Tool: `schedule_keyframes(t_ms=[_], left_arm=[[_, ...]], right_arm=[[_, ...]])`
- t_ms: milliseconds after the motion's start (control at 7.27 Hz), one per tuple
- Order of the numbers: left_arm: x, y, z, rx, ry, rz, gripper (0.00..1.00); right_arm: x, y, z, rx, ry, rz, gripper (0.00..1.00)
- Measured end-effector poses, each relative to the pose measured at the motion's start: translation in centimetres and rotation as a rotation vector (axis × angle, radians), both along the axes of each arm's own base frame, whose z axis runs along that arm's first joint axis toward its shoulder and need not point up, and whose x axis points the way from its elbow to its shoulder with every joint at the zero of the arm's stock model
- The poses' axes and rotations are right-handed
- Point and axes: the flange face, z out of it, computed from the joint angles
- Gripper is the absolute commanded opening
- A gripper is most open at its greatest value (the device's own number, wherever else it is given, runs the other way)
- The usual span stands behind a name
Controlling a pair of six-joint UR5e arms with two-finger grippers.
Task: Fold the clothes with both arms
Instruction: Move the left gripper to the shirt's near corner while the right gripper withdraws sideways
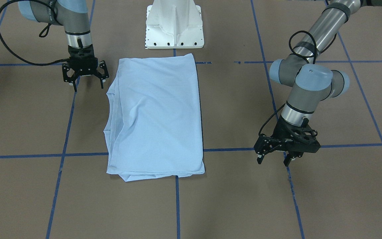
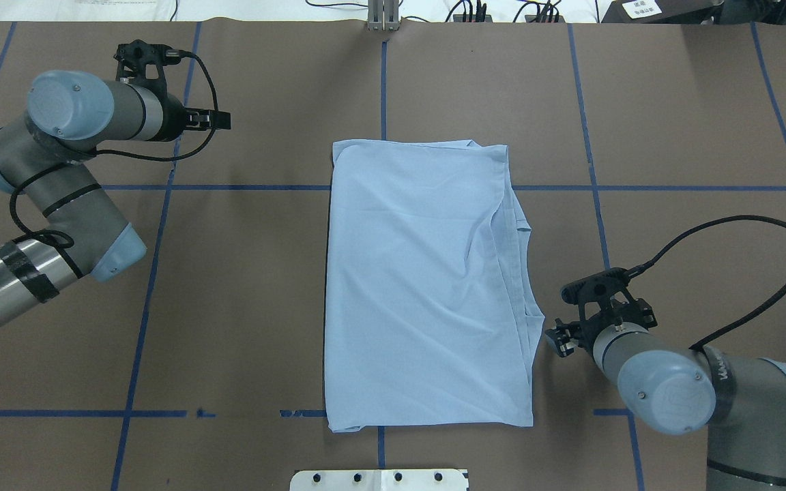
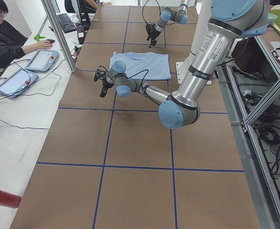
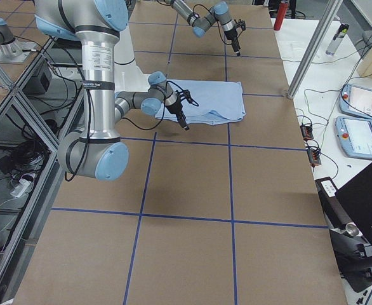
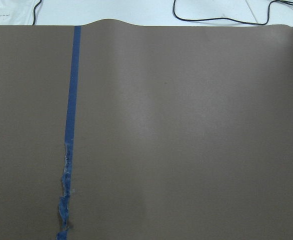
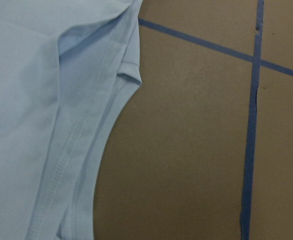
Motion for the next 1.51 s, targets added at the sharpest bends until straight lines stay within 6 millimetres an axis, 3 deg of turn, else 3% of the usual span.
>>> schedule_keyframes(t_ms=[138, 275, 550, 688, 826, 963, 1238, 1514], left_arm=[[0.8, 2.5, -1.7, -0.029, 0.067, 0.011, 1.00], [1.5, 6.5, -3.1, -0.066, 0.140, 0.028, 1.00], [2.1, 16.3, -5.0, -0.149, 0.265, 0.080, 1.00], [2.7, 21.2, -5.5, -0.202, 0.310, 0.093, 0.92], [4.2, 25.4, -5.9, -0.273, 0.349, 0.084, 0.64], [6.2, 29.2, -6.1, -0.358, 0.385, 0.058, 0.61], [9.5, 34.6, -6.5, -0.494, 0.422, 0.030, 0.61], [11.8, 38.1, -6.9, -0.550, 0.428, 0.042, 0.61]], right_arm=[[1.6, -1.0, -0.9, -0.039, -0.142, 0.026, 1.00], [2.7, -1.3, -1.5, -0.088, -0.288, 0.075, 1.00], [4.5, -0.9, -0.9, -0.191, -0.498, 0.168, 1.00], [5.0, -0.7, -0.7, -0.228, -0.542, 0.195, 1.00], [5.1, -0.7, -0.6, -0.261, -0.566, 0.218, 0.99], [5.0, -0.7, -0.5, -0.297, -0.575, 0.240, 0.98], [4.3, -0.8, -0.3, -0.366, -0.569, 0.289, 0.98], [4.0, -0.9, -0.4, -0.386, -0.565, 0.311, 0.99]])
